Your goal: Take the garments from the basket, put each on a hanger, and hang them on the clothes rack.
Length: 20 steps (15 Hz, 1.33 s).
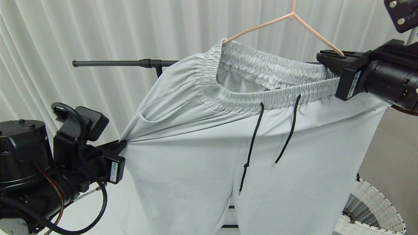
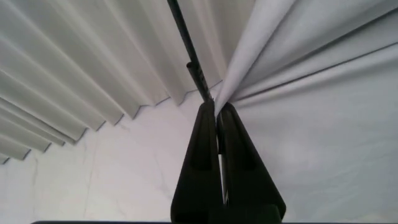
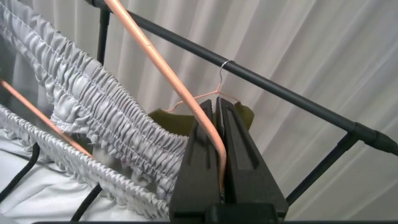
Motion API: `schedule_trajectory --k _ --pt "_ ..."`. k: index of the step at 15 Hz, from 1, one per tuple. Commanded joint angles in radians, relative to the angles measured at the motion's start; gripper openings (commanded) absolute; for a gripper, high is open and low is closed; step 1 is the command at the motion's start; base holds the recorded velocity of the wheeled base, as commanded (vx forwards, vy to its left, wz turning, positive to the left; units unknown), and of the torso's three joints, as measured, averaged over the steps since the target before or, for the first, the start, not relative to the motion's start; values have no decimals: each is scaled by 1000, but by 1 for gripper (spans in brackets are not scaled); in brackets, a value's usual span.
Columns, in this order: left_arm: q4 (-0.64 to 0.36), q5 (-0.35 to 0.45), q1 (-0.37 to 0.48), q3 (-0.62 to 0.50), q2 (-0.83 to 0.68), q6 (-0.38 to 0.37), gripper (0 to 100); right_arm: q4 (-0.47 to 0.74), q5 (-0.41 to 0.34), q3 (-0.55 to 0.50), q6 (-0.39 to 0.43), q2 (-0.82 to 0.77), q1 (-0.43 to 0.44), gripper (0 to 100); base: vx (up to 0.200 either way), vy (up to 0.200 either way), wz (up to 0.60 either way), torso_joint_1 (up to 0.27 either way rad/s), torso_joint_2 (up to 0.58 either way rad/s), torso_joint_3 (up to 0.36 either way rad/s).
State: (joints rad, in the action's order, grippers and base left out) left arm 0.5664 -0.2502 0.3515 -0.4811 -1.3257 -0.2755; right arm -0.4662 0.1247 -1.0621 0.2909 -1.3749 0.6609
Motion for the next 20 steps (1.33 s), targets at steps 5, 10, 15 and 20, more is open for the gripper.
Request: schedule_trajectory --k 5,10,15,20 --pt "0 2 4 30 39 -27 100 0 7 5 1 -4 0 0 0 0 0 0 0 0" --pt "0 6 9 98 206 -27 100 73 38 8 4 -7 -10 0 0 0 0 0 0 0" --pt "0 -9 -97 108 312 -17 100 100 76 64 13 8 -20 0 0 0 0 0 0 0" --pt "0 -6 -200 157 385 39 100 132 121 198 16 105 -47 0 0 0 0 0 0 0"
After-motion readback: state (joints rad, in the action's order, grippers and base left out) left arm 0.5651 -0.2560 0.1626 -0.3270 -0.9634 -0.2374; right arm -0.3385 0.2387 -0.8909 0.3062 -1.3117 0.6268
